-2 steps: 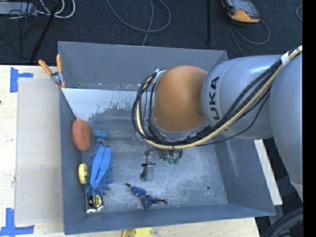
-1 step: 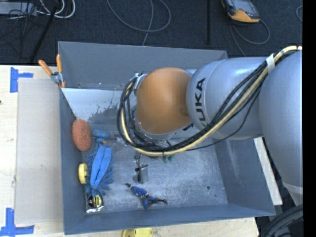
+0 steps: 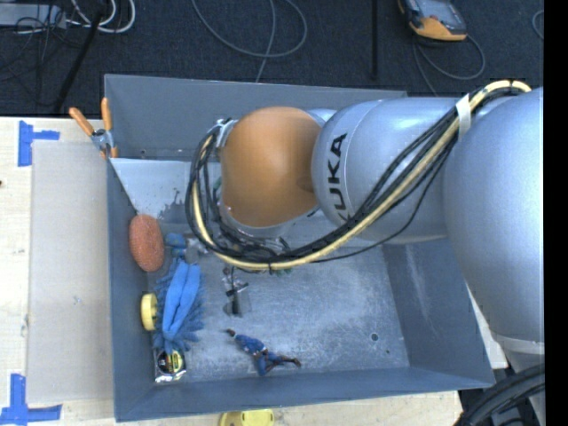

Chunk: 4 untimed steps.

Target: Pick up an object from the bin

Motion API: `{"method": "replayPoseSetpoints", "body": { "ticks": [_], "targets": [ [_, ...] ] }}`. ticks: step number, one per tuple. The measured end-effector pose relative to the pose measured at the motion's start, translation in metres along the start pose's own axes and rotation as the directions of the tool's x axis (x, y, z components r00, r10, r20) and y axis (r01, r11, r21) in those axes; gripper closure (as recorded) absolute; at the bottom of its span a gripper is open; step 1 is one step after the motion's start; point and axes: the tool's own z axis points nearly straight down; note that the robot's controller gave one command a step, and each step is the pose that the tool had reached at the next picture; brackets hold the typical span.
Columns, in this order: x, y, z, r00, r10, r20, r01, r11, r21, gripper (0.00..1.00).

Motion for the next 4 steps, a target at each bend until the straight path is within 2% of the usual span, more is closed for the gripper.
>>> {"method": "replayPoseSetpoints", "body": {
  "ticks": [1, 2, 4],
  "targets": [
    [-0.003, 0.008, 0.030, 0.995, 0.101, -0.001, -0.101, 0.995, 0.001, 0.00],
    [-0.026, 0.034, 0.070, 0.956, -0.295, 0.003, 0.295, 0.956, 0.003, 1.00],
    [-0.025, 0.034, 0.067, 0.956, -0.293, 0.002, 0.293, 0.956, 0.002, 1.00]
  ]
}}
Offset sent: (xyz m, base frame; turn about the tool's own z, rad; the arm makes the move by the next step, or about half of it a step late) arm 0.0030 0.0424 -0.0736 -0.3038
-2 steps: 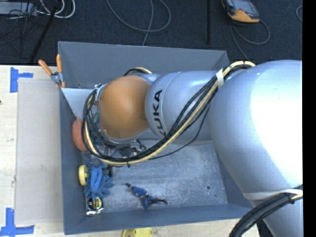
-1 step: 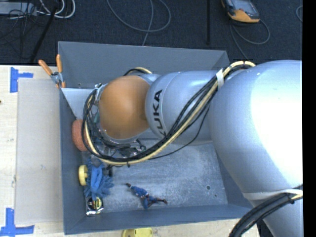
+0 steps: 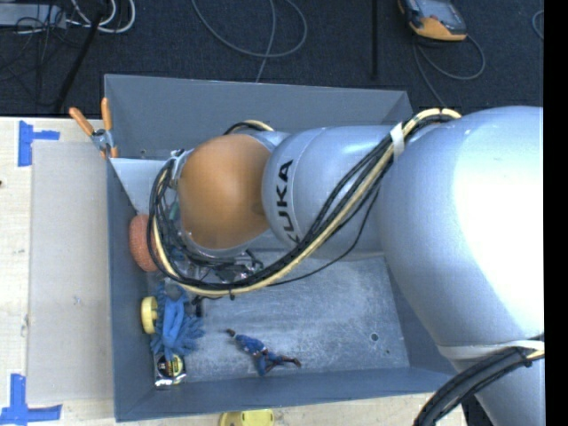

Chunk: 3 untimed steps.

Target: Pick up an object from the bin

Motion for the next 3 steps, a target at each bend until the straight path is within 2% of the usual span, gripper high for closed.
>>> {"method": "replayPoseSetpoints", "body": {
  "ticks": [3],
  "targets": [
    [0.001, 0.002, -0.048, 1.000, 0.002, -0.007, -0.002, 1.000, -0.004, 1.00]
  ]
}}
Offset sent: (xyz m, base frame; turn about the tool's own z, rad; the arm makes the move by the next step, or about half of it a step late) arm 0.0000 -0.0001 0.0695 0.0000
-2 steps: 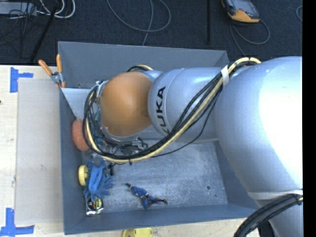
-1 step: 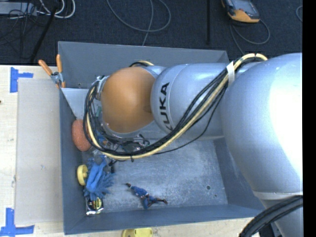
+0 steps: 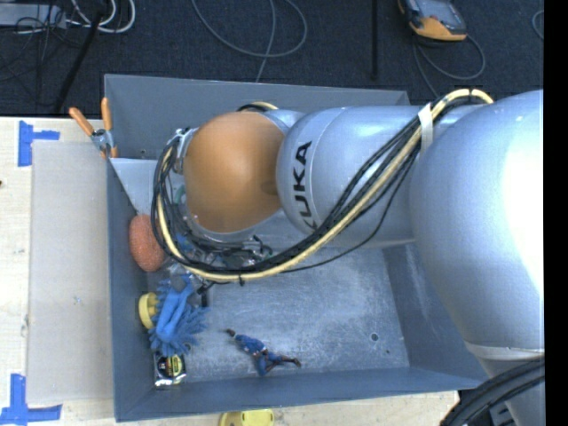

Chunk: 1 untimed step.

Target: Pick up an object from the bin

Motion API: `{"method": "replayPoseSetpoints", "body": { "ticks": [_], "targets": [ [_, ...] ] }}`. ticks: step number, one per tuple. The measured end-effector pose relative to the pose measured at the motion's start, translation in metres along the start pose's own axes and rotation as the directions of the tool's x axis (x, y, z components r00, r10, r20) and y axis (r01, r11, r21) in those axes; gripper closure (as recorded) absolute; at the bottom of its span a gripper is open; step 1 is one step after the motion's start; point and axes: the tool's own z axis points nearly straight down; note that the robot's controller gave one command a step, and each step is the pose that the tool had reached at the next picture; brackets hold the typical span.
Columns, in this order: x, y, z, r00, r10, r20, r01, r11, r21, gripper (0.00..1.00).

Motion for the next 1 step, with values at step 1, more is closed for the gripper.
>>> {"method": "replayPoseSetpoints", "body": {
  "ticks": [1],
  "targets": [
    [0.0004, 0.0005, -0.0216, 1.000, 0.001, -0.002, -0.001, 1.000, -0.001, 1.00]
  ]
}}
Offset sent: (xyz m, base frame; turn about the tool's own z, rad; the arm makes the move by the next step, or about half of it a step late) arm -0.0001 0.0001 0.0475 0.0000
